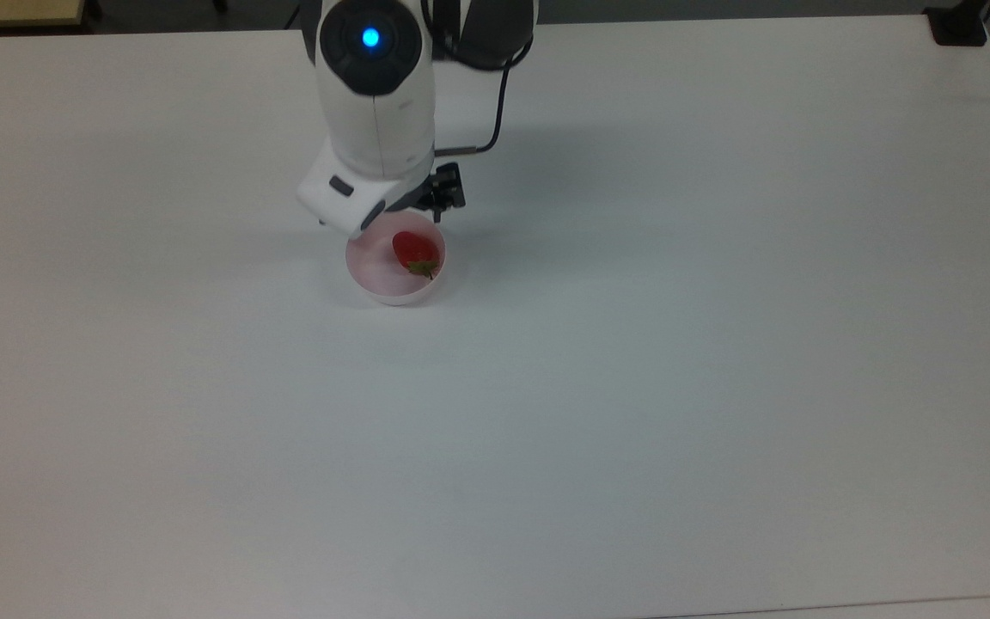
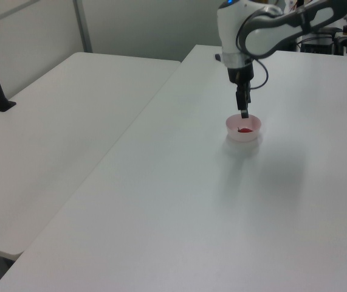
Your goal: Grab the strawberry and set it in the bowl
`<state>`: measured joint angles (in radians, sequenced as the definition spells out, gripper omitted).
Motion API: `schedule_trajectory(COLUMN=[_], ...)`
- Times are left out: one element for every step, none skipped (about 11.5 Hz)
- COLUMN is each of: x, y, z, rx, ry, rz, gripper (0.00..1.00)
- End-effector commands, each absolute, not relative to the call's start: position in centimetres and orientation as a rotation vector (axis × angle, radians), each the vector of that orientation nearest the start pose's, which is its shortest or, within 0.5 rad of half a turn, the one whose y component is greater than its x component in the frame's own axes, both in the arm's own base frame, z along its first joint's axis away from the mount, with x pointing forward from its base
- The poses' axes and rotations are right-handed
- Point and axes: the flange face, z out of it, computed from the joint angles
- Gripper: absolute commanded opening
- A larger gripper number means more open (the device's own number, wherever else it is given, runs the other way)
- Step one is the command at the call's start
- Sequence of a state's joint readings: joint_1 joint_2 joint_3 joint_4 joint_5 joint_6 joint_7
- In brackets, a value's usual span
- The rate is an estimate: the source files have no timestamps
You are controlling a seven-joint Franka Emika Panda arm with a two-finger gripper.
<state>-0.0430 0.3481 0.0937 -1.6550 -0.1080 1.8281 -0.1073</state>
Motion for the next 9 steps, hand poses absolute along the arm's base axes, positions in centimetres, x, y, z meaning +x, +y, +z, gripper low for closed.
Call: schedule_trajectory(x=[60.7,59.9,59.0,57.9,56.6,55.5,54.4,53.7,53.5], y=[5.3,6.4,6.5,6.4,5.6,4.1,3.6,3.2,2.9], z=[47.0,49.4,51.7,53.5,55.6,57.4,58.8,59.7,59.9], rx=[-3.239,-3.249,-3.256,-3.258,-3.259,-3.261,-3.259,-3.251,-3.247], ry=[-0.054,0.026,0.061,0.069,0.095,0.125,0.121,0.132,0.144], rz=[0.201,0.131,0.068,0.034,0.012,0.013,-0.005,-0.013,0.0], gripper=[1.0,1.0,1.0,1.0,1.0,1.0,1.0,1.0,1.0])
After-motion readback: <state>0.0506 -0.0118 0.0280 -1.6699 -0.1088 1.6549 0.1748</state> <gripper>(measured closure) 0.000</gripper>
